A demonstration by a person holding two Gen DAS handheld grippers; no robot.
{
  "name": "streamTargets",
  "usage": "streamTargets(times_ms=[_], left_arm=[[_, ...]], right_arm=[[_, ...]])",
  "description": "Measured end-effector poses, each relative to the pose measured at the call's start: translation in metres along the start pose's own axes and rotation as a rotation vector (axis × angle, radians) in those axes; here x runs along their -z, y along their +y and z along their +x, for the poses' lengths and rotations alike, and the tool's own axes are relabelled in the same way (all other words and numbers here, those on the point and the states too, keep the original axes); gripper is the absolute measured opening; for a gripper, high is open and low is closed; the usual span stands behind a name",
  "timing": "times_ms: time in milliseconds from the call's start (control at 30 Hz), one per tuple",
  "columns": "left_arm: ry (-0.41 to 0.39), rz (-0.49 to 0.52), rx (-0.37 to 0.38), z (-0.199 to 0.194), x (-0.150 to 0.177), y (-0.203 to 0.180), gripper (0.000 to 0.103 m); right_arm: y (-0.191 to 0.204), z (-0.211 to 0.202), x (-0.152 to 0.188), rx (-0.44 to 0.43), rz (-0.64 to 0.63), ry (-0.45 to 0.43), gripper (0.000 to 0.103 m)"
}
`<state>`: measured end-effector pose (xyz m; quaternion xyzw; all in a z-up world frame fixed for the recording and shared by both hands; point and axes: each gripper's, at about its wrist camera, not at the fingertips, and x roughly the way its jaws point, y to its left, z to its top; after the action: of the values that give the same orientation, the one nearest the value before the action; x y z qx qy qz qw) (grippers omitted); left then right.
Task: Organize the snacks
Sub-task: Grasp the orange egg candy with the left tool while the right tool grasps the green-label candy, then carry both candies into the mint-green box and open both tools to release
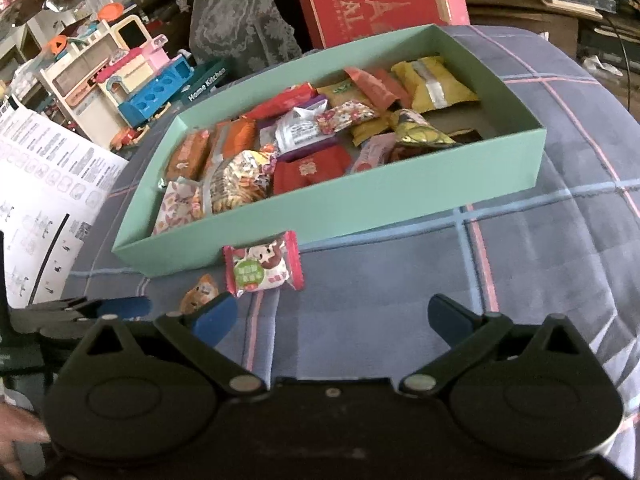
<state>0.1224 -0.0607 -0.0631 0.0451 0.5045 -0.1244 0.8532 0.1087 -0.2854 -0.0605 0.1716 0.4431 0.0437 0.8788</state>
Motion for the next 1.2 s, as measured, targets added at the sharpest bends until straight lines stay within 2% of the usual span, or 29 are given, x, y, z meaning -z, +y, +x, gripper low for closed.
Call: streamTargets(times_ms=[33, 67, 100, 200, 367, 533, 700, 733, 800, 833, 867, 933, 1200], left_arm=[[-0.017, 0.011, -0.016, -0.001, 0.0, -0.001, 0.06], [-0.027, 0.02, -0.021, -0.002, 0.001, -0.001, 0.039], [-0.034, 0.025, -0.035, -0.003, 0.0, 0.0, 0.036], [-0.033, -0.015, -0.002, -0.006, 0.0, 0.014, 0.036], [-0.036, -0.075, -0.024, -0.011, 0.009, 0.042, 0.036], [-0.045, -0.113, -0.027, -0.014, 0.014, 0.06, 0.036], [-0.05, -0.115, -0.02, -0.014, 0.015, 0.063, 0.037], [-0.051, -0.113, -0.021, -0.014, 0.015, 0.062, 0.037], [-0.054, -0.113, -0.022, -0.014, 0.016, 0.062, 0.036], [-0.056, -0.114, -0.021, -0.014, 0.016, 0.062, 0.036], [-0.057, -0.114, -0.022, -0.014, 0.017, 0.062, 0.036], [-0.059, -0.111, -0.027, -0.014, 0.017, 0.06, 0.036], [-0.048, -0.121, -0.03, -0.017, 0.019, 0.057, 0.036]], right_arm=[[0.0, 0.001, -0.001, 0.0, 0.002, 0.001, 0.103], [0.001, 0.002, -0.002, 0.0, 0.004, 0.001, 0.103], [0.002, 0.004, -0.003, 0.0, 0.004, 0.0, 0.103], [0.01, 0.01, -0.005, -0.006, -0.006, -0.001, 0.103], [0.033, 0.024, -0.008, -0.018, -0.068, -0.018, 0.102], [0.055, 0.045, -0.009, -0.006, -0.129, -0.024, 0.09], [0.074, 0.061, -0.005, 0.02, -0.209, -0.022, 0.084], [0.077, 0.062, -0.003, 0.035, -0.24, -0.029, 0.082], [0.083, 0.064, 0.001, 0.07, -0.304, -0.045, 0.069], [0.084, 0.063, 0.002, 0.079, -0.323, -0.052, 0.057], [0.084, 0.062, 0.002, 0.073, -0.325, -0.052, 0.049], [0.079, 0.058, 0.001, 0.053, -0.308, -0.046, 0.041], [0.052, 0.033, 0.007, 0.026, -0.203, -0.024, 0.039]])
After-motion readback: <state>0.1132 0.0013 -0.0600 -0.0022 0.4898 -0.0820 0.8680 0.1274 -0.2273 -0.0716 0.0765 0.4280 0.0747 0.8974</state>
